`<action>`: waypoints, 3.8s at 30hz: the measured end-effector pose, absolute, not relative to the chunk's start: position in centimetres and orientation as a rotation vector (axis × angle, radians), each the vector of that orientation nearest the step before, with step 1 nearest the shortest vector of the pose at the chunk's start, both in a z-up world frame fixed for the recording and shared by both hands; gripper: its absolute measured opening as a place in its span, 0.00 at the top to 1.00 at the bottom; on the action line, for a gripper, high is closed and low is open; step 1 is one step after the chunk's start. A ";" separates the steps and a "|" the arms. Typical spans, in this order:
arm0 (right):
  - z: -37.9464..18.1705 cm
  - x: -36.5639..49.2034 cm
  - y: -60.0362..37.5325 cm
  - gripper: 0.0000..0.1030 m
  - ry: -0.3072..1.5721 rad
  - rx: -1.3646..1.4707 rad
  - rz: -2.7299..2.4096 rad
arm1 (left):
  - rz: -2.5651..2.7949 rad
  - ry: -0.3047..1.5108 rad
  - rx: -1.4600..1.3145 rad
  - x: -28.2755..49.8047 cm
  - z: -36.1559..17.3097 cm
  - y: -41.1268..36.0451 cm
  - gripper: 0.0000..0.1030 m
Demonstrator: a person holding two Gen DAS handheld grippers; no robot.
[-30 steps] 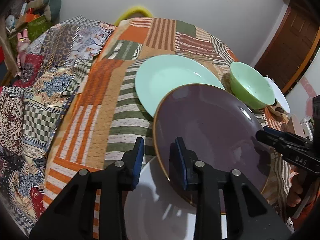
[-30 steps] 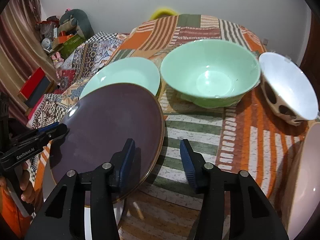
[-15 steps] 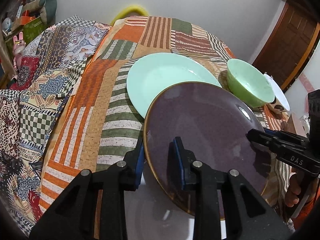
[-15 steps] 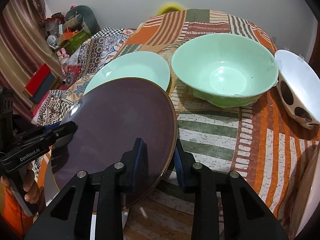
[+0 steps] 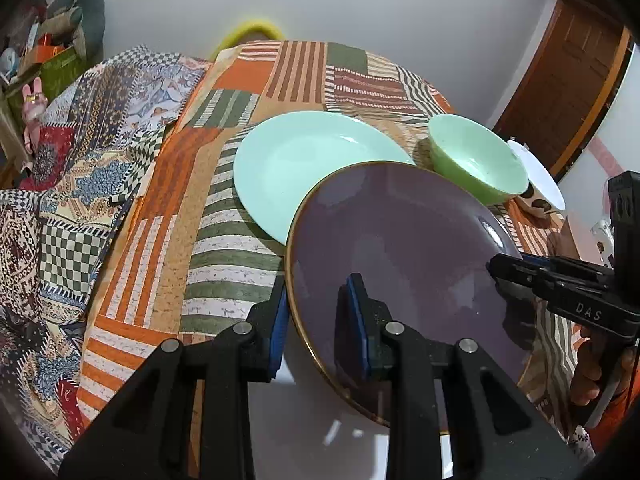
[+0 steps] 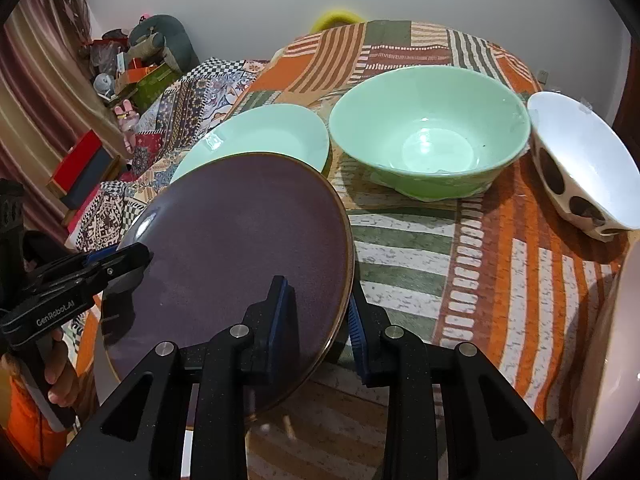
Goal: Organize plates and bowls
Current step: 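Lift the purple plate off the white plate and carry it beside it, then lower the purple plate onto the bed and open both grippers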
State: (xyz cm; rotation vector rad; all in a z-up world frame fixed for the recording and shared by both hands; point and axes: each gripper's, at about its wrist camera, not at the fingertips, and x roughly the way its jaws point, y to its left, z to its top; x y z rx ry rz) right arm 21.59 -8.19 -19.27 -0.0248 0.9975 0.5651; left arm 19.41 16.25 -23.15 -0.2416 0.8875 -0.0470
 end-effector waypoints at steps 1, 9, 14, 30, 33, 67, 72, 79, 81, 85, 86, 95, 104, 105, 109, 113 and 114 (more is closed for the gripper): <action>-19.2 21.5 -8.3 0.75 0.995 -0.022 0.566 | -0.049 0.881 -0.243 19.2 -22.9 16.2 0.73; -17.6 20.1 -9.1 0.75 0.964 -0.009 0.577 | -0.044 0.837 -0.226 17.7 -20.7 15.3 0.73; -16.3 19.1 -9.9 0.75 0.937 -0.011 0.581 | -0.047 0.808 -0.216 16.3 -19.1 14.5 0.73; -13.7 15.6 -13.1 0.75 0.883 0.000 0.573 | -0.072 0.772 -0.174 12.3 -15.7 10.0 0.73; -13.6 14.9 -14.1 0.75 0.881 0.003 0.565 | -0.083 0.778 -0.166 11.6 -15.6 9.0 0.73; -19.9 12.4 -21.5 0.75 1.029 0.065 0.472 | -0.192 1.016 -0.066 11.8 -21.9 0.0 0.72; -20.9 12.6 -21.7 0.75 1.058 0.073 0.467 | -0.196 1.043 -0.067 12.4 -23.0 -0.2 0.72; -21.1 13.0 -21.9 0.74 1.076 0.094 0.484 | -0.191 1.045 -0.063 12.7 -23.4 -0.3 0.72; -21.0 13.0 -21.8 0.72 1.081 0.092 0.487 | -0.187 1.043 -0.059 12.8 -23.4 -0.4 0.72; -20.6 12.6 -22.0 0.72 1.072 0.060 0.467 | -0.154 1.025 -0.011 12.5 -23.2 -0.9 0.72; -20.5 12.5 -22.1 0.71 1.068 0.063 0.465 | -0.149 1.016 -0.001 12.4 -22.9 -1.0 0.72; -17.8 11.0 -23.3 0.66 0.991 0.063 0.466 | -0.118 0.952 -0.012 10.9 -20.4 -0.2 0.61; -12.9 9.3 -22.2 0.53 0.813 0.032 0.508 | -0.042 0.782 -0.034 7.9 -14.7 1.8 0.39; -12.4 9.1 -21.9 0.50 0.792 0.027 0.513 | -0.031 0.757 -0.033 7.5 -13.9 2.0 0.38; -10.2 8.2 -20.3 0.39 0.695 -0.002 0.540 | -0.008 0.675 -0.033 6.3 -11.5 2.6 0.28; -8.7 7.4 -18.8 0.27 0.619 -0.016 0.571 | 0.014 0.601 -0.064 5.2 -9.5 3.8 0.20; -8.5 7.4 -18.4 0.25 0.605 -0.020 0.580 | 0.019 0.592 -0.072 5.0 -9.3 4.1 0.20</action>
